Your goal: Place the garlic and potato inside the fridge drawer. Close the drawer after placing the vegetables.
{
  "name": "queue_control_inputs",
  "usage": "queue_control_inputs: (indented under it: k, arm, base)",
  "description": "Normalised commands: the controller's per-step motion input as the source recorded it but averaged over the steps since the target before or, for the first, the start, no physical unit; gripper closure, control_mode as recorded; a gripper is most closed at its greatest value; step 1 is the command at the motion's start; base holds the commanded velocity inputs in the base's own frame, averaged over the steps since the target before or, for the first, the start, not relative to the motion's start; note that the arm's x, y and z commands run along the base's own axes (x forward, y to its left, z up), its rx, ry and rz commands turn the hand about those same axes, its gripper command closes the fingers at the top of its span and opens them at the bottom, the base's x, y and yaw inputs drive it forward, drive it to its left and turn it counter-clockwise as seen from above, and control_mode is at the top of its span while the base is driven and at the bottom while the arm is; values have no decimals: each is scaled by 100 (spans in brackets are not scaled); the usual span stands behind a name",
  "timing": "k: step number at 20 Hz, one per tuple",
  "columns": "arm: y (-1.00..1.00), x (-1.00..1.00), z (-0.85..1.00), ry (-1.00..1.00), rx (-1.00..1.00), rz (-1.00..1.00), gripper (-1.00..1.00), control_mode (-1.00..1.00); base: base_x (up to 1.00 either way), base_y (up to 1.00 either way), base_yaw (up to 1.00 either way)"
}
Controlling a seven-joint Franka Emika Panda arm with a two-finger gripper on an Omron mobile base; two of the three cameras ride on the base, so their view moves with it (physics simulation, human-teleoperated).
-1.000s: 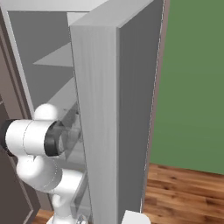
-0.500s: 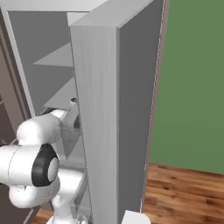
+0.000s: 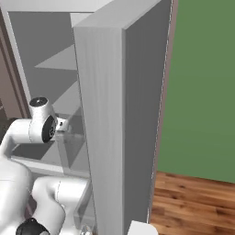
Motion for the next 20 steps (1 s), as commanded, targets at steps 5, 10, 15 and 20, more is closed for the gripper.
queue_control_inputs:
  k: [5,10,15,20]
  arm:
    - [95,-92,74,0,-5,0,-100,-100]
    - [87,-87,58,5,-7,0,-100,-100]
    - [66,-67,31,13,-11,0,-100,-100]
    - [30,-26,-17,22,-15,2,-100,-100]
  base:
    - [0,0,0]
    - [0,0,0]
    - [0,0,0]
    - [0,0,0]
